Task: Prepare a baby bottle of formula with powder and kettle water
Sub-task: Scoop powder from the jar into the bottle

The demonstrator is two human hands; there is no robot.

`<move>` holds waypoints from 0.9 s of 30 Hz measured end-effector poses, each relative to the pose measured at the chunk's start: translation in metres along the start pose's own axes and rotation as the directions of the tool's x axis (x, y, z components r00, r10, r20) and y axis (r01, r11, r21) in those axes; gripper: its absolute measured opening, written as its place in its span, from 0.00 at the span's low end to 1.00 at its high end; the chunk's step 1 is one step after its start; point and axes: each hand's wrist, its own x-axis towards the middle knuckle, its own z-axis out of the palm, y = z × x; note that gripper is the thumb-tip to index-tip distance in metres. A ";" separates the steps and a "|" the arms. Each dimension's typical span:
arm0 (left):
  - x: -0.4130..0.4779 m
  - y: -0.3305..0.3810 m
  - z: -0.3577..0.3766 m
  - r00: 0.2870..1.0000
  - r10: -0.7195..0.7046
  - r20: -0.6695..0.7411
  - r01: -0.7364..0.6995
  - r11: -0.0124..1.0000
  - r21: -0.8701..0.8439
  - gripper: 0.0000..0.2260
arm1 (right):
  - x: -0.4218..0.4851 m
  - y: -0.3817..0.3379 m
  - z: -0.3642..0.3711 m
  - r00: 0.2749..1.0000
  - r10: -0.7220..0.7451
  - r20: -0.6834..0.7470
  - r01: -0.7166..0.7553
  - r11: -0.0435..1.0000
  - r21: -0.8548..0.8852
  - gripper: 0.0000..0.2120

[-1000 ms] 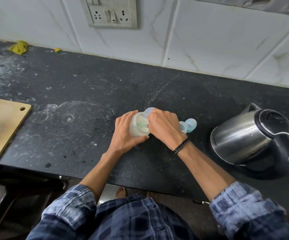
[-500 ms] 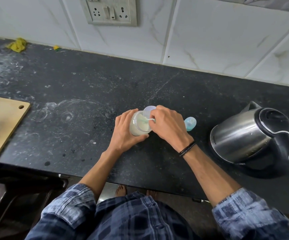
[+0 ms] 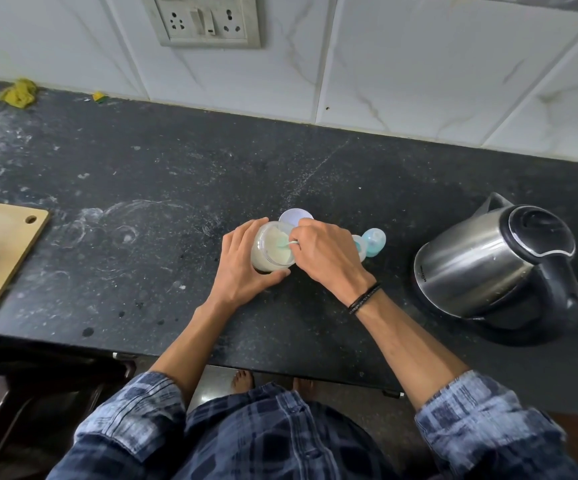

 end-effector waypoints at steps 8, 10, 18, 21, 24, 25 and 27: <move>0.000 0.002 0.002 0.998 0.043 -0.035 -0.042 0.999 0.033 0.42 | 0.001 -0.005 0.003 0.998 0.037 0.052 -0.038 0.999 0.013 0.09; 0.001 0.003 0.002 0.998 0.046 -0.040 -0.045 0.998 0.034 0.41 | 0.001 -0.006 0.005 0.996 0.055 0.073 -0.059 0.997 0.047 0.08; 0.001 0.004 0.003 0.997 0.055 -0.062 -0.053 0.998 0.037 0.41 | 0.003 -0.006 0.005 0.987 0.114 0.114 -0.133 0.975 0.177 0.07; 0.000 0.004 0.003 0.997 0.051 -0.064 -0.049 0.998 0.039 0.41 | 0.004 -0.007 0.005 0.979 0.144 0.147 -0.173 0.962 0.212 0.07; 0.001 0.005 0.003 0.999 0.032 -0.034 -0.031 0.999 0.039 0.42 | 0.006 -0.005 0.005 0.967 0.177 0.185 -0.227 0.925 0.304 0.06; 0.001 0.005 0.003 0.999 0.028 -0.025 -0.027 0.999 0.040 0.42 | 0.007 -0.004 0.006 0.962 0.190 0.195 -0.249 0.905 0.346 0.06; 0.000 0.005 0.002 1.000 0.016 -0.012 -0.015 0.999 0.034 0.42 | 0.010 0.001 0.007 0.951 0.218 0.219 -0.296 0.847 0.442 0.06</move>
